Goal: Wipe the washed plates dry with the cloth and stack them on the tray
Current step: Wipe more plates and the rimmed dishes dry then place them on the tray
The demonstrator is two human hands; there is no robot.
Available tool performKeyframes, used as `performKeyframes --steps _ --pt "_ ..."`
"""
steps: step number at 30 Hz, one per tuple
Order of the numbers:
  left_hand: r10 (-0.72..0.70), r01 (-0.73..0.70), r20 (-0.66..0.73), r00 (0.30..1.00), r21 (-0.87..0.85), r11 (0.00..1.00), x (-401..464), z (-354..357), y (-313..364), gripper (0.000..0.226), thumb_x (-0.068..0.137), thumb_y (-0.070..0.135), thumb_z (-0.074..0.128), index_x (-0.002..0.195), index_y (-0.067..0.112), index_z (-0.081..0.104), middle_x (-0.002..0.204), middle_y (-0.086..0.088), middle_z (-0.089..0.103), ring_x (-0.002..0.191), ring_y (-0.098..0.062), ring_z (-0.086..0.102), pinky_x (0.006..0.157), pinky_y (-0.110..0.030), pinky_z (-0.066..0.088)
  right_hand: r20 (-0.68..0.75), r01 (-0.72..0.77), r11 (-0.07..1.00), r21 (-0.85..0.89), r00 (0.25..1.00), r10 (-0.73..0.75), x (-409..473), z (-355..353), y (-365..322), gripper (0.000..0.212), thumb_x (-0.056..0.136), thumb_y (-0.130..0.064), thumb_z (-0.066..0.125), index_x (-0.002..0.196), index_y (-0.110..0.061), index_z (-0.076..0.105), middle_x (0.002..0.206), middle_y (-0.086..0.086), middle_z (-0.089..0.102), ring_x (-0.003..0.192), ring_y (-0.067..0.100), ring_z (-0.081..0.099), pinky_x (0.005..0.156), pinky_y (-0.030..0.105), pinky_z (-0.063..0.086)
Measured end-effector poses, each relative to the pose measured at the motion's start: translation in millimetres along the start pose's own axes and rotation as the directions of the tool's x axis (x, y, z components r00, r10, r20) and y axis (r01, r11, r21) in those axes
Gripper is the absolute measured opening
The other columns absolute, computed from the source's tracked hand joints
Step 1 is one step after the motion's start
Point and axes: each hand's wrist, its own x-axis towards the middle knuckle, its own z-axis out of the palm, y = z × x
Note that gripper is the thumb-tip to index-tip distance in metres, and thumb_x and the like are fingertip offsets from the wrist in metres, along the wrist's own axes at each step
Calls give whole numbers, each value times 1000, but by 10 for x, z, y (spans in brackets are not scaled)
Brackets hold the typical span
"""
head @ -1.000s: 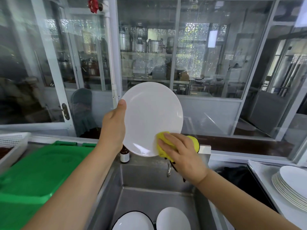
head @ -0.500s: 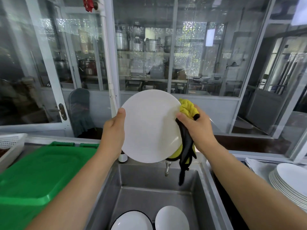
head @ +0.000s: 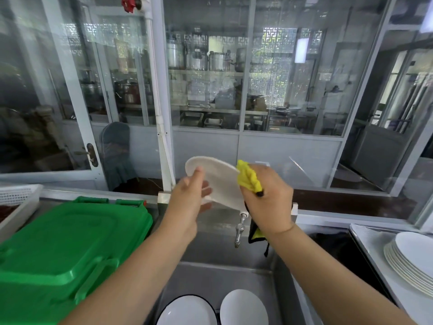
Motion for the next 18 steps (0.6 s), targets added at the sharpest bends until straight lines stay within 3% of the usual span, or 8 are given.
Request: performKeyframes --steps 3,5,7,11,13,15,18 --pt "-179 185 48 983 -184 965 -56 104 97 44 83 53 63 93 10 64 75 -8 74 69 -18 73 56 -33 57 -21 353 922 -160 933 -361 -151 94 -18 16 88 -18 66 95 -7 75 89 7 72 70 25 67 58 31 52" --pt "-193 181 -22 981 -246 952 -67 115 109 35 84 41 68 95 8 63 77 -11 70 64 -20 69 48 -27 53 -13 428 889 -161 900 -435 -257 152 -25 14 83 -10 72 96 -6 74 91 10 72 71 29 66 58 36 51" --pt "-185 160 -75 980 -263 952 -94 96 87 25 87 29 67 102 9 63 85 -10 69 68 -20 67 47 -24 52 -11 467 874 -133 881 -472 -374 201 -15 26 79 -5 75 104 -10 68 97 10 72 75 29 66 62 37 51" --pt "-158 138 -48 986 -288 948 -114 45 82 8 89 25 65 94 18 65 92 -9 73 85 -29 69 78 -45 58 63 500 865 -35 865 -498 -521 238 3 33 86 -10 69 117 -14 58 121 5 57 97 26 59 75 40 51" --pt "-130 113 -37 991 -309 944 -119 18 106 9 88 26 66 94 19 65 92 -7 74 90 -31 69 83 -51 55 136 454 889 55 879 -457 -544 206 19 39 85 -12 70 121 -16 56 126 3 50 105 24 54 84 39 50" --pt "-76 59 -40 996 -321 945 -118 -23 114 9 89 27 65 94 20 66 89 -4 75 92 -28 69 80 -45 56 147 312 945 92 935 -323 -519 159 27 46 80 -14 73 123 -18 57 126 2 48 109 23 51 92 33 47" --pt "9 -13 -13 1000 -315 949 -124 -92 116 12 89 29 63 97 20 67 95 -2 75 91 -22 69 80 -40 55 118 -114 988 104 988 101 -317 119 40 61 72 -14 81 128 -15 58 126 5 46 117 21 45 101 19 35"
